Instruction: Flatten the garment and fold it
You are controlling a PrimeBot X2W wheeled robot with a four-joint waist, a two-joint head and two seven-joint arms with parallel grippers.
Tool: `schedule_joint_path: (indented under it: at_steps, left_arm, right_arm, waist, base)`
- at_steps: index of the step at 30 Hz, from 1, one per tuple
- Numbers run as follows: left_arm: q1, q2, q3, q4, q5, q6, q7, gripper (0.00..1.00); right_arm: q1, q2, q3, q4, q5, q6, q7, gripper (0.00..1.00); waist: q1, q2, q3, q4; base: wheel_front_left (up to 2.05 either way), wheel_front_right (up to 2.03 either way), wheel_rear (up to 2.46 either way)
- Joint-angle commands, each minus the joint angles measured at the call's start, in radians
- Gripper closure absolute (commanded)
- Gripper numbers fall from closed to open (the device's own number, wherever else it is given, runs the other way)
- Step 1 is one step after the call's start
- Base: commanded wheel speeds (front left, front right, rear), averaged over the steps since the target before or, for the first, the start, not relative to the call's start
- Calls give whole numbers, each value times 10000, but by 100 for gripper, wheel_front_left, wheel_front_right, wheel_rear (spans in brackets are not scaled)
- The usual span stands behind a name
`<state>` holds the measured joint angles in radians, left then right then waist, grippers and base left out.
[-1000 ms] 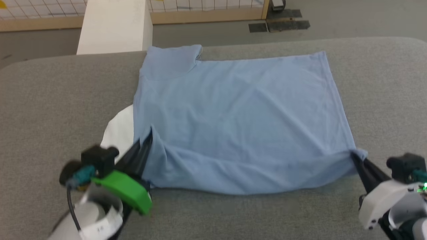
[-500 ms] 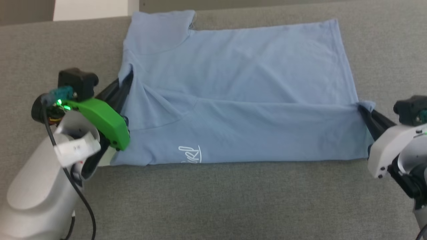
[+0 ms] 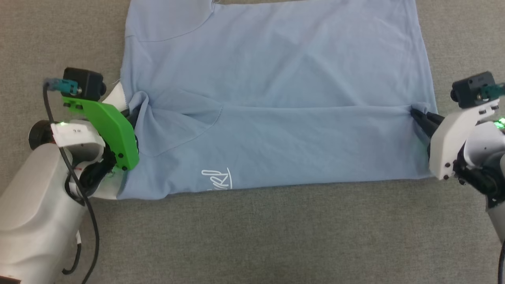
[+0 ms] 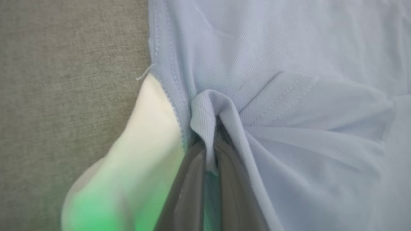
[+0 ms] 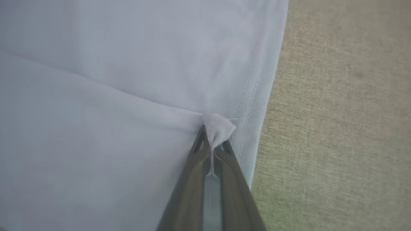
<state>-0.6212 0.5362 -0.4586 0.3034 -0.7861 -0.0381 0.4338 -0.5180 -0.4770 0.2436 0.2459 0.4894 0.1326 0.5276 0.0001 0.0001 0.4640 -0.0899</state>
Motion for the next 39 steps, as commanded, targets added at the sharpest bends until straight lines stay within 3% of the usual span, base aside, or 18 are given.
schedule_joint_path:
  at_steps: [1, 4, 5, 6, 7, 8, 9, 14, 17, 23, 28, 29, 30, 39]
  left_arm:
    - [409, -104, -271, 327, -181, 139, 603, 100]
    - [532, -155, -280, 168, -457, 248, 1029, 100]
    - [564, -171, -256, 95, -485, 304, 1021, 72]
    - [587, -182, -217, 29, -462, 370, 916, 51]
    - [613, -188, -153, -62, -379, 464, 680, 0]
    - [650, -196, -102, -128, -301, 527, 444, 0]
    - [718, -190, -44, -225, -174, 583, 97, 0]
    - [1262, -179, 343, -749, 741, 1116, -2265, 0]
    - [1847, -309, 646, -1105, 1260, 1673, -3881, 0]
    - [3320, -722, 907, -2088, 1630, 2447, -5806, 0]
    - [4410, -929, 714, -2949, 1734, 2765, -6224, 0]
    - [5184, -833, 256, -3203, 1979, 3014, -5918, 0]
    - [5277, -841, 207, -3174, 2017, 3108, -5858, 0]
    - [5563, -1138, 453, -2395, 1763, 4319, -4922, 0]
  right_arm:
    - [-132, -61, 90, 257, 201, -19, 461, 100]
    - [-252, -101, 97, 490, 516, -19, 1163, 100]
    - [-259, -97, 57, 526, 582, -19, 1279, 100]
    - [-252, -77, 0, 534, 615, -19, 1285, 100]
    - [-227, -50, -68, 504, 611, -19, 1190, 98]
    - [-190, -27, -100, 451, 590, -19, 1036, 57]
    - [-114, 16, -164, 387, 578, -19, 803, 0]
    - [560, 170, -578, -35, 337, -19, -750, 0]
    - [1220, 343, -1029, -323, 0, -19, -2001, 0]
    - [2729, 1130, -1886, -1048, -611, -19, -4038, 0]
    - [3747, 1835, -2328, -1637, -1124, -19, -5075, 0]
    - [4402, 2414, -2670, -2004, -1415, -19, -5493, 0]
    - [4508, 2529, -2737, -2059, -1458, -19, -5514, 0]
    - [4841, 2969, -2891, -2335, -1642, -19, -5389, 0]
  waist:
    - [-1, -1, 24, 4]
    - [-1, -1, -26, 59]
    - [-1, -1, -73, 85]
    - [-1, -1, -126, 101]
    - [-1, -1, -201, 118]
    - [-1, -1, -284, 129]
    - [-1, -1, -396, 138]
    - [-1, -1, -1011, 198]
    - [-1, -1, -1465, 263]
    - [-1, -1, -2140, 305]
    - [-1, -1, -2454, 206]
    - [-1, -1, -2657, 81]
    - [-1, -1, -2691, 60]
    - [-1, -1, -2801, -152]
  base:
    - [0, 0, 0]
    - [0, 0, 0]
    - [0, 0, 0]
    - [0, 0, 0]
    - [0, 0, 0]
    - [0, 0, 0]
    - [0, 0, 0]
    - [0, 0, 0]
    - [0, 0, 0]
    - [0, 0, 0]
    - [0, 0, 0]
    - [0, 0, 0]
    - [0, 0, 0]
    - [0, 0, 0]
